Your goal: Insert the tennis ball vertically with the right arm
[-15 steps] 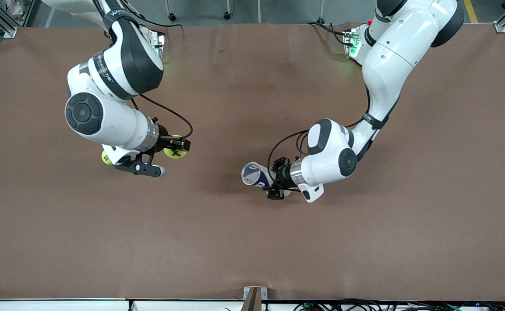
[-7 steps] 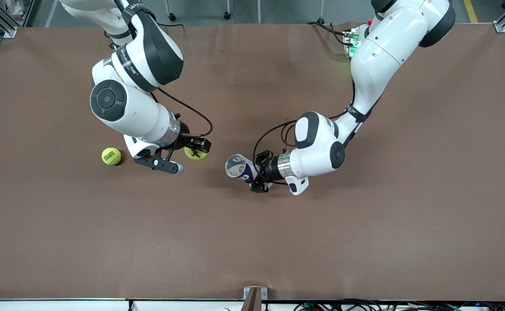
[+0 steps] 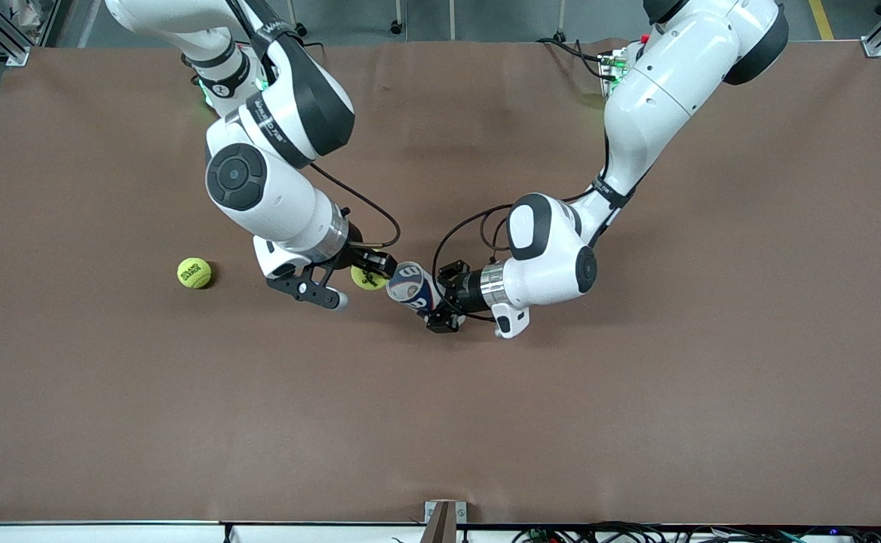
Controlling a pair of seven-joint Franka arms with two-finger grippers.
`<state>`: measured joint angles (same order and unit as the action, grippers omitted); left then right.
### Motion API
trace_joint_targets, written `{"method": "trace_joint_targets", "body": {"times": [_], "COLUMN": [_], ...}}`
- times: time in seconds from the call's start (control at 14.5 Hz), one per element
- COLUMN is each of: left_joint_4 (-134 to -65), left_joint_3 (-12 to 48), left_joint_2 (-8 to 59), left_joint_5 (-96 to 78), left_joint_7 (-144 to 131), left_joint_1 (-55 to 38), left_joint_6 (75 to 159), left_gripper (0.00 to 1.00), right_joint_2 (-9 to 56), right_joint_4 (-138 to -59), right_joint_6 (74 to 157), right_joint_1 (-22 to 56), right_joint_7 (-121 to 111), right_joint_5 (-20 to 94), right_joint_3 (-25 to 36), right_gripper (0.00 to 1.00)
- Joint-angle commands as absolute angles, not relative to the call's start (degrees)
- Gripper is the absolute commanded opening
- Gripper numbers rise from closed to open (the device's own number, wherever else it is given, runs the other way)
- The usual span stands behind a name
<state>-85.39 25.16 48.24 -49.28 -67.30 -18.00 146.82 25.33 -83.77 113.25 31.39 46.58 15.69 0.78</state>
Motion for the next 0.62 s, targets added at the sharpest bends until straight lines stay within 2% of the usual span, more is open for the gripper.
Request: {"method": "trace_joint_targets", "body": {"times": [0.0, 0.21, 0.55], "left_joint_4": [-84.37, -84.38, -83.41], "left_joint_3": [25.49, 25.49, 25.49], "left_joint_2": [49.04, 49.22, 51.15], "left_joint_5": [-58.76, -65.73, -66.97], "left_joint_7": [-57.17, -50.2, -49.83], "left_joint_1": [-18.98, -20.39, -21.8], "left_joint_6": [147.66, 147.66, 147.57], "left_gripper": [0.6, 0.61, 0.61], "right_joint_2": [26.28, 26.72, 26.89], "right_joint_4": [-82.88, -82.88, -82.88], "right_joint_6": [115.31, 116.8, 116.54], "right_joint_1": [32.52, 32.78, 33.31], "right_joint_7": [48.16, 49.04, 48.78], "right_joint_5": [16.61, 16.7, 16.7], "right_joint_3": [0.97, 0.97, 0.97], "right_gripper": [0.42, 0.42, 0.42]}}
